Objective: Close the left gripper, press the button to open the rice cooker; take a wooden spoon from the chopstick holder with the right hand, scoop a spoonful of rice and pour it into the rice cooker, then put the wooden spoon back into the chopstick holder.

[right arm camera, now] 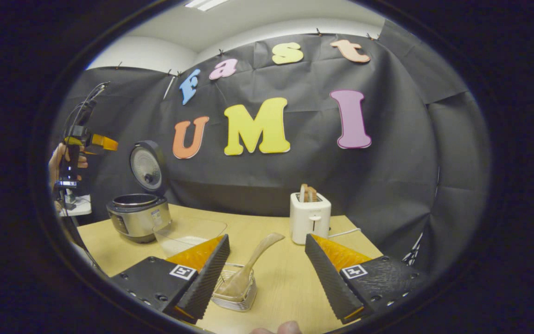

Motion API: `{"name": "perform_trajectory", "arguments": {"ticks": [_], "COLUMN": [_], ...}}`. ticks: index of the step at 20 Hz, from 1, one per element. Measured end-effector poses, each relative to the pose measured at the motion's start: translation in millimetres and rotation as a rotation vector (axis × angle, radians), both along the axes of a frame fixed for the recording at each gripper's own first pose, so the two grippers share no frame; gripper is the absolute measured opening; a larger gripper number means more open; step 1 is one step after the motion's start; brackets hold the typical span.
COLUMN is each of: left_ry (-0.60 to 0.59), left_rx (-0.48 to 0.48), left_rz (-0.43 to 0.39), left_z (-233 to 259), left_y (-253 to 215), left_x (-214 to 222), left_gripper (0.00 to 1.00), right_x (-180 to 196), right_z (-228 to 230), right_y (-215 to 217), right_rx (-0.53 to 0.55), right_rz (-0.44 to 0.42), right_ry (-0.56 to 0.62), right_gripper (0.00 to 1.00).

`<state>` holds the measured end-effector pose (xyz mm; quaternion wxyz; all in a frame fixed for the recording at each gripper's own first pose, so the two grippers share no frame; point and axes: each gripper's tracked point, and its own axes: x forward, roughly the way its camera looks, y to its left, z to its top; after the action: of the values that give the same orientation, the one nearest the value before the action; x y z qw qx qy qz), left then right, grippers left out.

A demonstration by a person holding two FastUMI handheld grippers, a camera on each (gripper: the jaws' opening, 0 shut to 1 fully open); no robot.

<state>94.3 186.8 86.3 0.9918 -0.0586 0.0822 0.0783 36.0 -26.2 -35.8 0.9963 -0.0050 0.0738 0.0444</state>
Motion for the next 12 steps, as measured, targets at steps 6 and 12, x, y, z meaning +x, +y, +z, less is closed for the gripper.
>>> {"name": "perform_trajectory", "arguments": {"ticks": [6, 12], "left_ry": [-0.012, -0.022], "left_rx": [0.011, 0.026], "left_rz": [-0.047, -0.057], "left_z": [-32, -47], "left_y": [-20, -23], "left_x": [-23, -47], "left_gripper": [0.99, 1.00], "right_x": [28, 80], "right_z": [-41, -73], "right_y": [7, 27], "right_rx": [0.028, 0.181], "right_rz": [0.005, 0.053], "right_ry": [0.145, 0.281], "right_gripper": [0.98, 0.95]}}
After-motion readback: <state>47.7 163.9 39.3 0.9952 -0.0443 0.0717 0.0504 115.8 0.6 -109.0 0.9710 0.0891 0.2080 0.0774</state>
